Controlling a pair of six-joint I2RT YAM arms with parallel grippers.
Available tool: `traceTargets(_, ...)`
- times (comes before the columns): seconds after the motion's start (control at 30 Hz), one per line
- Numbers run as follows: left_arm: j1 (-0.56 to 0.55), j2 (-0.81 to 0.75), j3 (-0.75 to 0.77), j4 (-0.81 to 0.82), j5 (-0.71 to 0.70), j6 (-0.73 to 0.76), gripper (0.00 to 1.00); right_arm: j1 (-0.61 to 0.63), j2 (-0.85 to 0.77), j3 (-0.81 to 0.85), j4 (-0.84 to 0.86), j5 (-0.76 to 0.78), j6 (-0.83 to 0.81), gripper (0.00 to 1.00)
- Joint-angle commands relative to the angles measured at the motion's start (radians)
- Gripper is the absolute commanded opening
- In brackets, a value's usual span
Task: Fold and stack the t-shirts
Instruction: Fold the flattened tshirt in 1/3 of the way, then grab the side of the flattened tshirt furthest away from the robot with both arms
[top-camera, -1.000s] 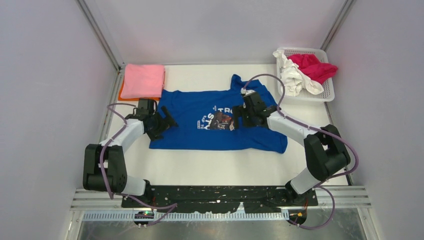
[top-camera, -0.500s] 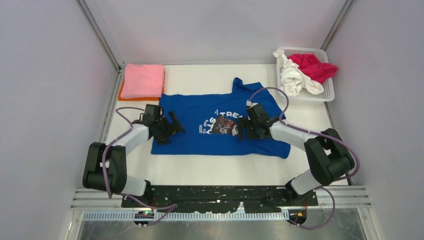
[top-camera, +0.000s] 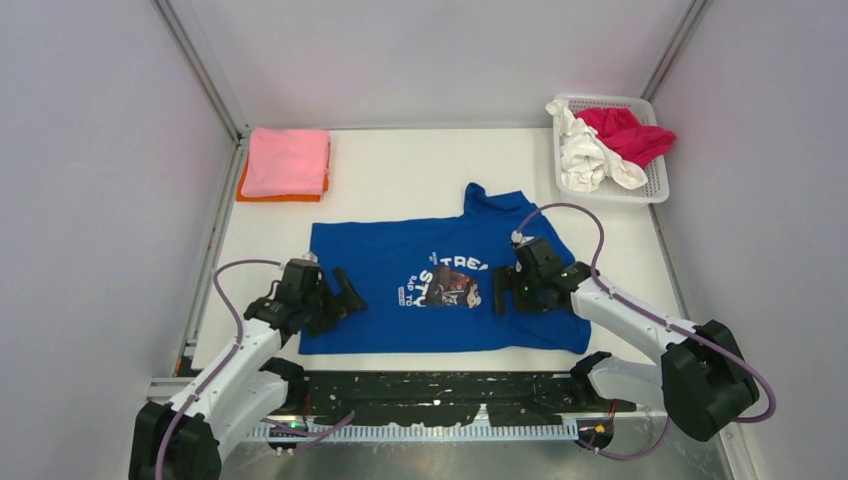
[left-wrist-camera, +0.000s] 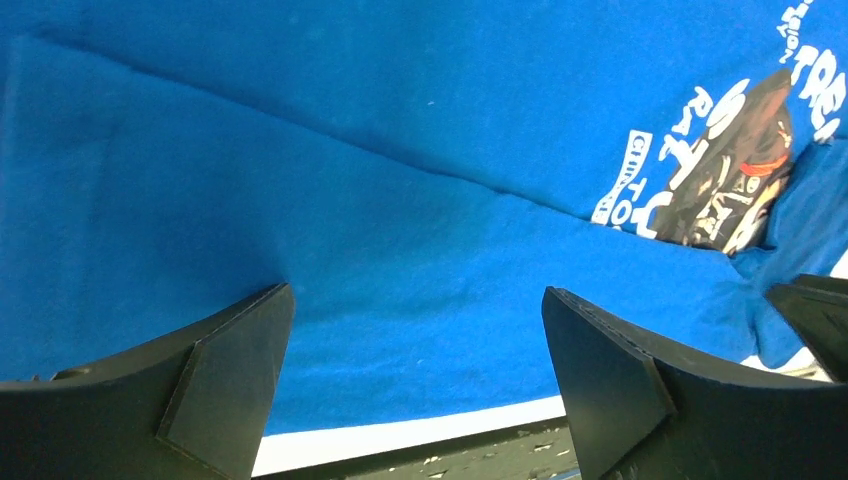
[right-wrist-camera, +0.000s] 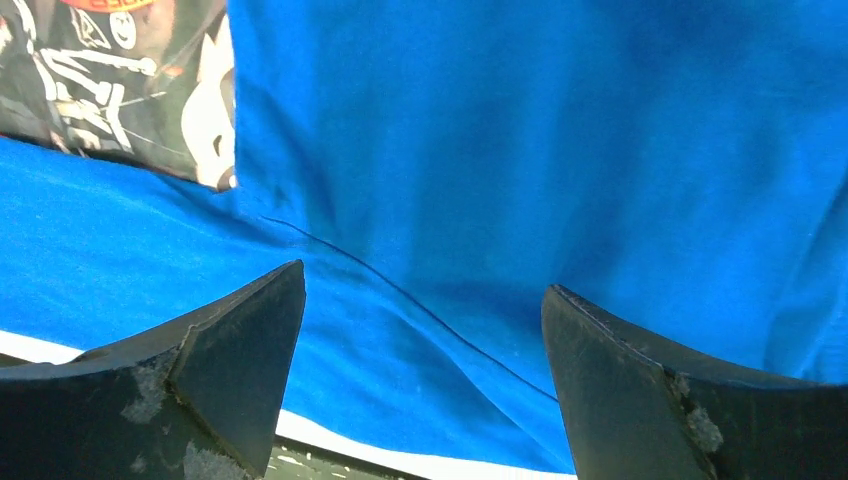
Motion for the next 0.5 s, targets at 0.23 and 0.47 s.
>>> traceTargets(0.23, 0.060, 0.157, 0.410, -0.186, -0.264, 0.106, 1.00, -0.117, 0.063, 0.357, 0.081, 0.117, -0.079, 0.95)
traceTargets(0.47, 0.213, 0.544, 0.667, -0.097, -0.278, 0.112, 1.00, -0.194, 0.126, 0.380, 0.153, 0.031, -0.054, 0.95)
